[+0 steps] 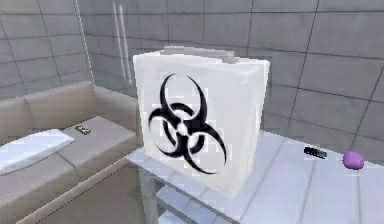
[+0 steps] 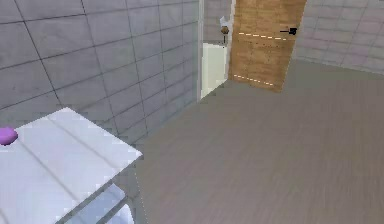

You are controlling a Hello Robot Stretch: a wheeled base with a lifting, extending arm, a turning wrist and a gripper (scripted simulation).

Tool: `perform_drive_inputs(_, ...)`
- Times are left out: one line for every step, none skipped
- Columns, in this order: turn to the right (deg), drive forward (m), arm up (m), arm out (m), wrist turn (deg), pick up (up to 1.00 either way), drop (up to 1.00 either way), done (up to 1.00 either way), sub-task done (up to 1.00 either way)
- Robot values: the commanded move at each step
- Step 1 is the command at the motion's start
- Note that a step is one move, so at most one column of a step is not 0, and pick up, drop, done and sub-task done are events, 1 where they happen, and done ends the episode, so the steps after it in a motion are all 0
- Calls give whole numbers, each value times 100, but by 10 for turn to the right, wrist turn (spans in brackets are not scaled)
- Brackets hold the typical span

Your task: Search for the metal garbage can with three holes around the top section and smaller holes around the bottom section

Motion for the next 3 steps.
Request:
perform_drive_inputs(0,20,0,0,0,0,0,0,0)
perform_drive_inputs(-450,0,0,0,0,0,0,0,0)
perform_drive_inputs(-390,0,0,0,0,0,0,0,0)
